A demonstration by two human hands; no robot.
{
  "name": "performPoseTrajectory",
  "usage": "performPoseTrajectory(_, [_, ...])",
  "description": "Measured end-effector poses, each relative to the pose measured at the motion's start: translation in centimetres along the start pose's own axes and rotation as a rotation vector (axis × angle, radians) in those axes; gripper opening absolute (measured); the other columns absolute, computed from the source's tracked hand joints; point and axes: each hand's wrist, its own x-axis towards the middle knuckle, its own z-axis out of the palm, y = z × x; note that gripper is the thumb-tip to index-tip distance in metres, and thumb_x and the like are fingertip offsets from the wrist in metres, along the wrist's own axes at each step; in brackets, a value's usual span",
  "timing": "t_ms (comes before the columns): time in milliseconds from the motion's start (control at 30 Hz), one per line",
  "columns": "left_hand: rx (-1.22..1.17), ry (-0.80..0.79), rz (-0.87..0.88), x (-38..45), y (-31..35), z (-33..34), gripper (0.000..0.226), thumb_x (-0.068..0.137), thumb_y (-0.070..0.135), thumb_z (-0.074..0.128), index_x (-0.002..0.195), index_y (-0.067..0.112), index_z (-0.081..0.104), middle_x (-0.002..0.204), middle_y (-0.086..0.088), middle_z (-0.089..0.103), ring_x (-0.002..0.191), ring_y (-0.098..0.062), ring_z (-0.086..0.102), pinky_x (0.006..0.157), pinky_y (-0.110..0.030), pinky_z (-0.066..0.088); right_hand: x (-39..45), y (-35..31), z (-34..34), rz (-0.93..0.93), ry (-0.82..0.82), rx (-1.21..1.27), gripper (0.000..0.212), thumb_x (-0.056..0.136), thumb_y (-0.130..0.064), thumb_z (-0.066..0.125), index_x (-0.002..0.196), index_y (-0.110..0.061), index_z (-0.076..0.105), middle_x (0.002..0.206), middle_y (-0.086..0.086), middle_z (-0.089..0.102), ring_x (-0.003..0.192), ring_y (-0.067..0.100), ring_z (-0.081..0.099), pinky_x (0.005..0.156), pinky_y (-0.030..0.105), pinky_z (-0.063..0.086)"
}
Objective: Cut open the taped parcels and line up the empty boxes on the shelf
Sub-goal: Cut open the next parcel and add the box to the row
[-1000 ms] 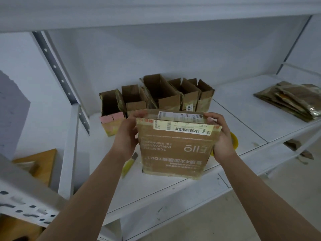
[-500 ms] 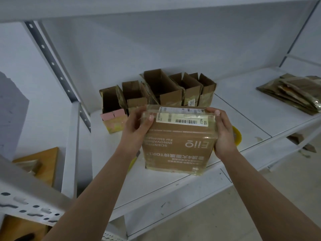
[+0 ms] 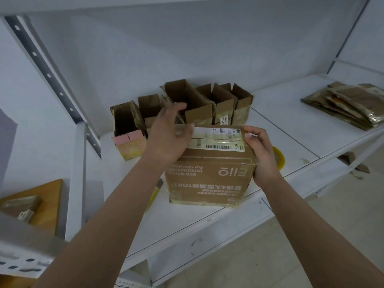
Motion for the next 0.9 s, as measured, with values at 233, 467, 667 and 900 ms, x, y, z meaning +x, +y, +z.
performPoseTrajectory(233, [0.646,-0.548,0.160,1.1,0.5,3.0,0.065,0.096,0.064,0.009,0.155,0.039,0.002,0.165,0.004,0.001,0.151,-0.023,-0.002,0.119,-0.052,0.005,0.6,0.0,-0.7,-0.034,-0.085,-0.112,0.013,0.101,-0.019,0.051,0.111,-0.022,0.059,0.111,0.005,0.066,0.092,0.011,0.068,0.070,0.024,0.055])
performPoseTrajectory(467, [0.661,-0.540,0.174,1.1,0.4,3.2,0.066,0.094,0.066,0.008,0.155,0.039,0.001,0.165,0.006,0.001,0.151,-0.023,-0.001,0.118,-0.049,0.006,2.1,1.0,-3.2,-0.389,-0.257,-0.474,0.032,0.102,-0.010,0.032,0.128,-0.005,0.052,0.119,-0.013,0.058,0.112,0.003,0.055,0.092,0.016,0.044])
performPoseTrajectory(667, [0.650,-0.518,0.181,0.9,0.1,3.2,0.067,0.093,0.068,0.008,0.154,0.040,0.004,0.165,0.006,0.004,0.151,-0.022,0.002,0.118,-0.048,0.009,2.9,3.0,-5.1,-0.223,0.087,-0.452,0.045,0.097,-0.015,0.038,0.136,-0.036,0.042,0.137,-0.002,0.051,0.115,0.020,0.056,0.094,0.033,0.047])
performPoseTrajectory(900, [0.631,-0.497,0.177,1.1,0.2,3.1,0.067,0.094,0.067,0.012,0.154,0.040,0.008,0.164,0.007,0.009,0.151,-0.022,0.006,0.119,-0.047,0.010,4.1,6.7,-8.1,0.168,-0.287,-1.659,0.067,0.078,-0.038,0.066,0.139,-0.019,0.042,0.137,0.007,0.054,0.132,0.031,0.045,0.116,0.045,0.022])
